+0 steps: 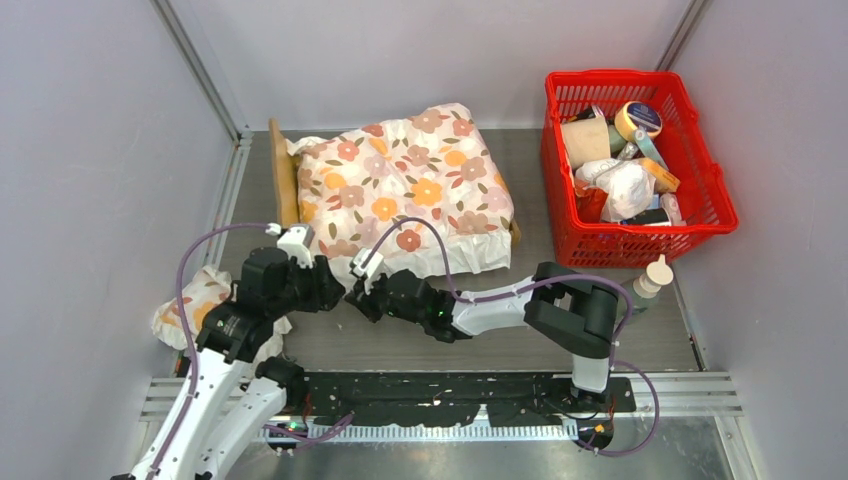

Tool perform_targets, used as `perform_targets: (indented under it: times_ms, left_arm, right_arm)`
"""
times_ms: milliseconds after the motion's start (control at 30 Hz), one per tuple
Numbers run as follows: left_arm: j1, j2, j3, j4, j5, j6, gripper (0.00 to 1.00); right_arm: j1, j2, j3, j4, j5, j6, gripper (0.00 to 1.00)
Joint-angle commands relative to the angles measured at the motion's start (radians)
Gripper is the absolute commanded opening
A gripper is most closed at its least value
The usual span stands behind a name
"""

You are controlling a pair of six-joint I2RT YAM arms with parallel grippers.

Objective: Set up the pet bed
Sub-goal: Tie the ropes to the bed frame.

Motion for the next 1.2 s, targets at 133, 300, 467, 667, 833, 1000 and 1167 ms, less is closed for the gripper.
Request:
perform_targets:
  times_ms: [133,300,467,667,833,1000,1167]
  left_arm:
    - [0.005,0.031,-0.013,0.042,-0.064,-0.041,0.50]
    - [0.005,-0.034,-0.057,0.063,-0.167,-0.124,0.56]
    - [0.004,-0.154,-0.182,0.119,-0.213,-0.274,0.53]
    - [0.004,-0.195,-0.283,0.152,-0.248,-0.356,0.52]
    - [0.004,-0.169,-0.297,0.169,-0.271,-0.312,0.51]
    - [0.004,-0.187,-0.340,0.201,-0.235,-0.340,0.48]
    - [0.005,-0.200,-0.376,0.225,-0.258,-0.407,0.47]
  right_arm:
    - [-0.003,-0.066,-0.029,0.102,0.074,0.141,0.05]
    - [-0.003,-0.050,-0.083,0.173,0.123,0.212,0.05]
    - [-0.011,-0.049,-0.112,0.221,0.124,0.256,0.05]
    - [-0.016,-0.031,-0.119,0.208,0.147,0.311,0.06]
    - [-0.032,-0.020,-0.152,0.239,0.170,0.333,0.06]
    - [-0.042,0.009,-0.131,0.229,0.118,0.335,0.10]
    - [-0.050,0.035,-0.120,0.228,0.103,0.345,0.05]
